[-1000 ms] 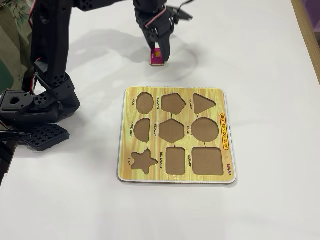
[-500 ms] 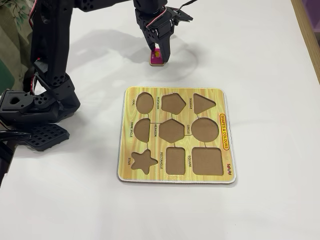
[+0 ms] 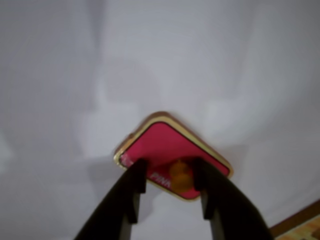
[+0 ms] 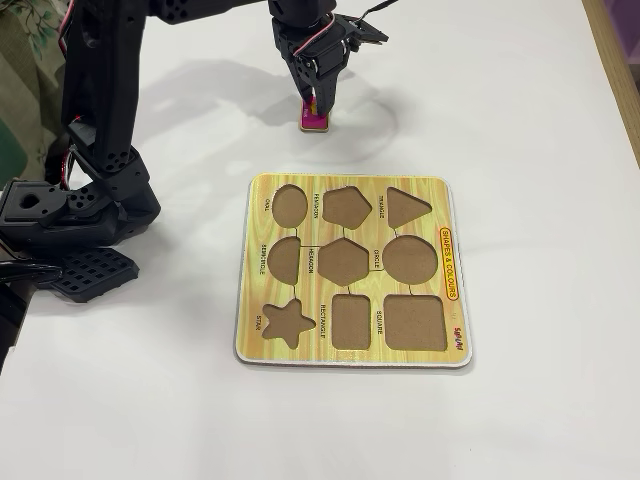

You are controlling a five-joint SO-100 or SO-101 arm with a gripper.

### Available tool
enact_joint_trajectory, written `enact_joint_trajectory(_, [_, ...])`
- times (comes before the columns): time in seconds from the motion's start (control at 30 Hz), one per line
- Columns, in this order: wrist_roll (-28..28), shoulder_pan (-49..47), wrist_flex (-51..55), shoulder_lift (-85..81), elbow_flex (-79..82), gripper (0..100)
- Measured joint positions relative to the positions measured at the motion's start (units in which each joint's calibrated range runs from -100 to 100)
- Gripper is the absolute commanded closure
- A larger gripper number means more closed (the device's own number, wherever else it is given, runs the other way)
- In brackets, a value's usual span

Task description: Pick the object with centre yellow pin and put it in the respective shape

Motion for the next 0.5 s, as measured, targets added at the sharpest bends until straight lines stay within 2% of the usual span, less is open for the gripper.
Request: enact_joint_trajectory(0.5, [0.0, -0.09, 7.71, 0.0, -0.09, 90])
